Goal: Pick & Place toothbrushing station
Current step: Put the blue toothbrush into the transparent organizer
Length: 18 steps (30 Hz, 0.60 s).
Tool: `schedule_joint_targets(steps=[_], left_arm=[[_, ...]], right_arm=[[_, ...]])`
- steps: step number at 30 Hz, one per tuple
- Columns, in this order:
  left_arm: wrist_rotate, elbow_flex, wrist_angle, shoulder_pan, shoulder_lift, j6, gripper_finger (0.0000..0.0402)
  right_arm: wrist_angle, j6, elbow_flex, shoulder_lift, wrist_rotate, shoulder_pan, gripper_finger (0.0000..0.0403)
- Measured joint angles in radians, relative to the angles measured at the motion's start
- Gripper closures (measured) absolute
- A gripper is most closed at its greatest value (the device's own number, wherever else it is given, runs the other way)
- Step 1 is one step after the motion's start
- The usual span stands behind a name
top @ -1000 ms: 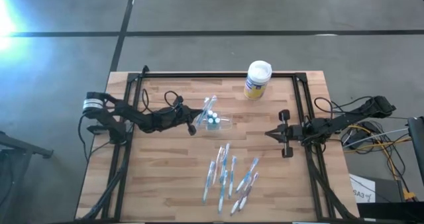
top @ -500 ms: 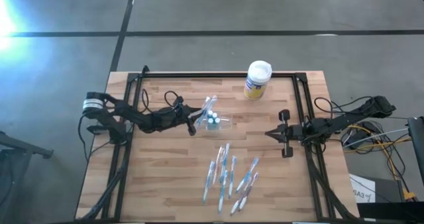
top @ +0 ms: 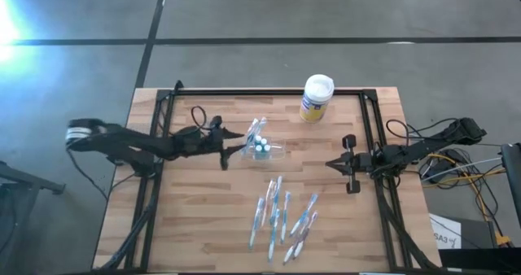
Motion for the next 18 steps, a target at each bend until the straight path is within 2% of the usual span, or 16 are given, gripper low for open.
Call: schedule_joint_targets(steps=[6, 8, 14, 16, 18], left_arm=[[0.259, 0.000, -0.167, -0.002, -0.254, 0.022, 0.0239], [0.299, -0.002, -0.202, -0.009, -0.326, 0.017, 0.0254], [0.294, -0.003, -0.298, -0.032, -0.509, 0.036, 0.0345], [0.267, -0.003, -0.349, -0.033, -0.567, 0.068, 0.0381], [0.203, -0.004, -0.411, -0.033, -0.627, 0.108, 0.0393]], right_arm=[[0.000, 0.004, 0.000, 0.001, 0.000, 0.000, 0.0394], [0.000, 0.004, 0.000, 0.001, 0.000, 0.000, 0.0394], [0.000, 0.007, 0.000, 0.001, 0.000, 0.000, 0.0394], [0.000, 0.006, 0.000, 0.001, 0.000, 0.000, 0.0394], [0.000, 0.004, 0.000, 0.001, 0.000, 0.000, 0.0394]])
